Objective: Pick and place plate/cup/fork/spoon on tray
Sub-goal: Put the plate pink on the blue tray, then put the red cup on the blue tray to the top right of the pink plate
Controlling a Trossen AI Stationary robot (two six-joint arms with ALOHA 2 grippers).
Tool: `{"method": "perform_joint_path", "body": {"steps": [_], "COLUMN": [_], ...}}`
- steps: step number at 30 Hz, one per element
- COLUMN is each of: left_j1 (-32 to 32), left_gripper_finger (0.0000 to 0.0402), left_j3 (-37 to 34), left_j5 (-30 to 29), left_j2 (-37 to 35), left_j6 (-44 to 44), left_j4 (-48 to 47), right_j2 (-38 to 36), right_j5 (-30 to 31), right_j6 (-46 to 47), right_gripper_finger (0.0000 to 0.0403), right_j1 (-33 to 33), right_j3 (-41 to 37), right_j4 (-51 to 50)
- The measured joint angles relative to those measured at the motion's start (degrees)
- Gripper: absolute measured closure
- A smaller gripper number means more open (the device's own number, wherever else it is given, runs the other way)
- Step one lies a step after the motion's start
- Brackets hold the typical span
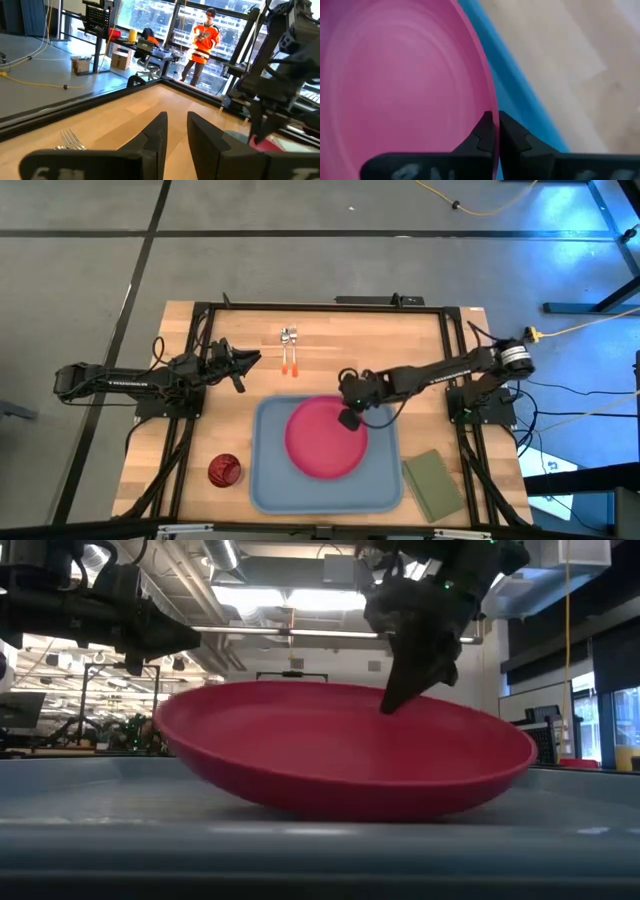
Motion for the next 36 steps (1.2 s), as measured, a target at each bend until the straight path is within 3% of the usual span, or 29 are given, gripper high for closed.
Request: {"method": "perform_joint_path", "body": {"steps": [9,14,36], "left_j1": [0.0,0.0,0.0], "left_gripper_finger": [0.0335,0.0335,0.0335], "left_j3": [0.0,0.0,0.0], "left_j5": [-0.1,-0.1,-0.2], "left_j2": [0.0,0.0,0.0], "left_j6": [-0.1,-0.1,-0.1], "left_j4": [0.0,0.1,0.1], "right_j2": [4.6,5.2,4.7], "right_j5": [-4.6,-6.0,-6.3], "right_j6": [4.1,7.4,5.7], "right_gripper_finger": [0.0396,0.0372,0.0359], "right_j1": [2.6,2.6,1.2], "right_j3": [0.1,0.1,0.1], "right_j4": [2.6,2.5,0.9]}}
